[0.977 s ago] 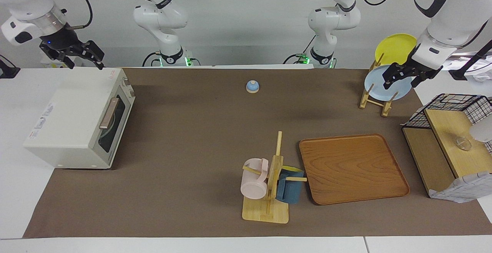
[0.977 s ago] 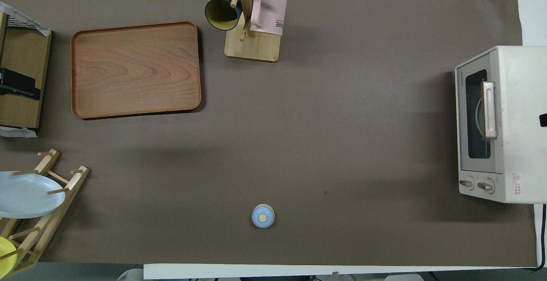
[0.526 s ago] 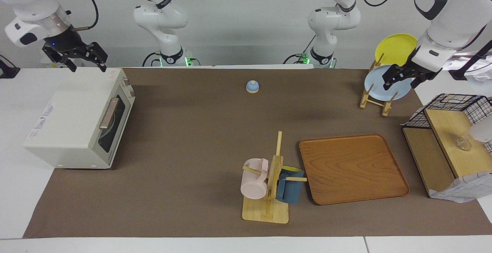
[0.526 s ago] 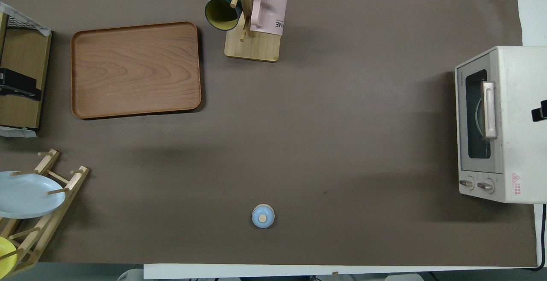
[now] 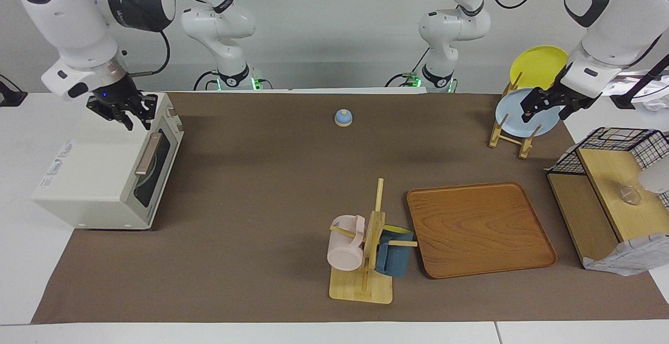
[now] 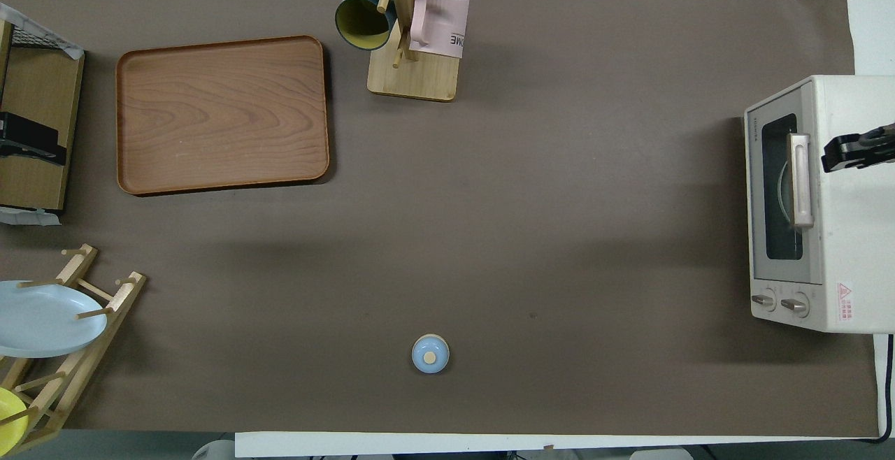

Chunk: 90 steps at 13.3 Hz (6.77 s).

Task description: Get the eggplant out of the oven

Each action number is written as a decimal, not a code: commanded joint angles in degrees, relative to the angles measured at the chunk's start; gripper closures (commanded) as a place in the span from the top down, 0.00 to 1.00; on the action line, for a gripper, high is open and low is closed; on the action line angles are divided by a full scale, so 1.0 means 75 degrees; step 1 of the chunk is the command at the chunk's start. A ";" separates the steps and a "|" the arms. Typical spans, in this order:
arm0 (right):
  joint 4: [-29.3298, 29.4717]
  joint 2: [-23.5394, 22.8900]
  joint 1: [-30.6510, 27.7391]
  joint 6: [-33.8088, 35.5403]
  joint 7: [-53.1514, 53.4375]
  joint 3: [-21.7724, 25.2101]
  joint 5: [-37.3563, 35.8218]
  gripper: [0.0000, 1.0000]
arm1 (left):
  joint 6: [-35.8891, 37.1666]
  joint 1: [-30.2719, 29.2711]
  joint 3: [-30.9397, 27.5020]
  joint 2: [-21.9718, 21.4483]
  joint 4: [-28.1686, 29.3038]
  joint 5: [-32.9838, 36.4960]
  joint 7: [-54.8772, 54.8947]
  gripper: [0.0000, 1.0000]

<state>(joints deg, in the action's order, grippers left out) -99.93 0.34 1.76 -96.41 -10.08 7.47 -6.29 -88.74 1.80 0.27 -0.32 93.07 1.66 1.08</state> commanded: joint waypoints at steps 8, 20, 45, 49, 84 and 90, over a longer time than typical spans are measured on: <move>-0.1007 -0.0163 -0.0176 -0.1018 -0.0039 -0.0023 -0.0415 0.00 | 0.0149 -0.0006 -0.0024 -0.0004 -0.0035 0.0013 -0.0027 1.00; -0.1172 -0.0946 0.0503 -0.1885 0.1214 -0.0035 -0.0708 0.00 | 0.0149 -0.0006 -0.0024 -0.0004 -0.0035 0.0013 -0.0027 1.00; -0.0902 -0.1487 0.0916 -0.1737 0.2808 -0.0375 -0.0108 0.58 | 0.0195 -0.0006 -0.0024 -0.0004 -0.0035 0.0013 -0.0039 1.00; -0.1393 -0.1289 0.0341 -0.1816 0.2786 -0.0398 -0.0215 0.57 | 0.0254 -0.0006 -0.0024 -0.0027 0.0024 0.0013 -0.0027 1.00; 0.5754 -0.6679 0.5402 -0.0971 0.9033 -0.1500 0.0396 0.55 | -0.2708 -0.0630 0.0034 -0.1247 0.3572 0.0013 0.0031 1.00; 0.3502 -0.4632 0.4071 -0.0563 0.7349 -0.1441 -0.0319 0.46 | -0.5176 0.2777 0.0035 0.0273 0.3927 -0.0069 -0.2818 1.00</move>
<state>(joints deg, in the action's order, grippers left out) -59.27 -43.24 38.56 -100.00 51.39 -2.35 -7.45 -120.53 15.54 1.44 -2.84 122.79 1.21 -11.23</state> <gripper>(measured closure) 0.445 0.000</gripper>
